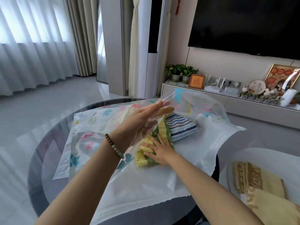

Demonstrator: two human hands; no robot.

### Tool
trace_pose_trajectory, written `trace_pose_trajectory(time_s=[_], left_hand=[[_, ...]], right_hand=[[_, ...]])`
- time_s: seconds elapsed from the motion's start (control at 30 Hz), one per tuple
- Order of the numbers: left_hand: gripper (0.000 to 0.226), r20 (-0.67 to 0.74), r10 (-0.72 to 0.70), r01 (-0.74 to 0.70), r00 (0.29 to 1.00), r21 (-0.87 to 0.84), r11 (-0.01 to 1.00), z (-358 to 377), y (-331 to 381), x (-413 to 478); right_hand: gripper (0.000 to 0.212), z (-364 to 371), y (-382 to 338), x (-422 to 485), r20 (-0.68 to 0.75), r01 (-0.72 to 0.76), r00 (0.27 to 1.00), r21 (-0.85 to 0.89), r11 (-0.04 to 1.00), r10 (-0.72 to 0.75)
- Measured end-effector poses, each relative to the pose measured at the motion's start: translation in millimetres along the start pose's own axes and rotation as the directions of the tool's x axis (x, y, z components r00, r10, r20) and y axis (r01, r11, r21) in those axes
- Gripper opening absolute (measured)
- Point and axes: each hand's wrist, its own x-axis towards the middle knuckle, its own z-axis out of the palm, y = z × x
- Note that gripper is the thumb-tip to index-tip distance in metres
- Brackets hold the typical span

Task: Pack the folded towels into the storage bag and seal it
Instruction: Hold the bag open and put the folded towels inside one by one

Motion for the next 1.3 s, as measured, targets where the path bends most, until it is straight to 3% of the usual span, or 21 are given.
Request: trace_pose_trajectory(time_s=[0.17, 0.27, 0.37, 0.43, 0.57, 0.67, 0.77, 0.87, 0.93, 1.0, 1.13, 1.23, 1.3], left_hand=[[0.029, -0.011, 0.006, -0.006, 1.000, 0.038, 0.999, 7, 3, -3], [0.036, -0.052, 0.017, -0.012, 0.999, 0.085, 0.996, 8, -1, -4], [0.029, -0.098, 0.033, -0.028, 0.995, 0.054, 0.998, 12, -6, -2], [0.025, -0.119, 0.036, -0.031, 0.992, 0.048, 0.998, 15, -13, 2], [0.023, -0.132, 0.036, -0.026, 0.991, 0.081, 0.996, 24, -24, 11], [0.026, -0.145, 0.029, -0.033, 0.989, -0.028, 0.999, 30, -29, 18], [0.030, -0.153, 0.029, -0.032, 0.988, -0.017, 0.999, 32, -36, 25], [0.038, -0.153, 0.015, -0.018, 0.988, -0.018, 1.000, 29, -42, 32], [0.054, -0.118, 0.012, -0.017, 0.993, -0.046, 0.999, 31, -43, 34], [0.067, -0.113, 0.022, -0.031, 0.993, -0.077, 0.997, 31, -48, 39], [0.067, -0.116, 0.010, -0.025, 0.993, -0.132, 0.991, 31, -54, 47], [0.060, -0.115, -0.003, -0.010, 0.993, -0.117, 0.993, 37, -57, 47], [0.048, -0.131, -0.016, 0.002, 0.991, -0.105, 0.994, 40, -58, 48]], right_hand=[[0.062, -16, -8, 0, 0.081, -0.033, 0.996, 0.017, 0.999, 0.031], [0.065, -31, -3, -28, 0.086, 0.029, 0.995, 0.180, 0.983, -0.045], [0.062, -50, 19, -81, 0.076, 0.027, 0.995, 0.464, 0.885, -0.070], [0.049, -61, 49, -120, 0.074, -0.009, 0.996, 0.571, 0.821, -0.041], [0.025, -75, 131, -195, 0.077, -0.182, 0.979, 0.747, 0.639, 0.188], [0.039, -64, 195, -243, 0.127, -0.352, 0.883, 0.816, 0.458, 0.453], [0.076, -32, 244, -268, 0.147, -0.463, 0.680, 0.846, 0.265, 0.719], [0.075, -2, 274, -275, 0.314, -0.558, 0.512, 0.829, 0.031, 0.800], [0.080, 14, 287, -273, 0.392, -0.595, 0.441, 0.801, -0.063, 0.807], [0.084, 33, 302, -269, 0.405, -0.570, 0.437, 0.815, -0.100, 0.803], [0.111, 66, 335, -256, 0.401, -0.542, 0.434, 0.832, -0.122, 0.807], [0.090, 56, 318, -254, 0.420, -0.517, 0.411, 0.838, -0.172, 0.809], [0.082, 52, 309, -255, 0.414, -0.461, 0.440, 0.866, -0.195, 0.797]])
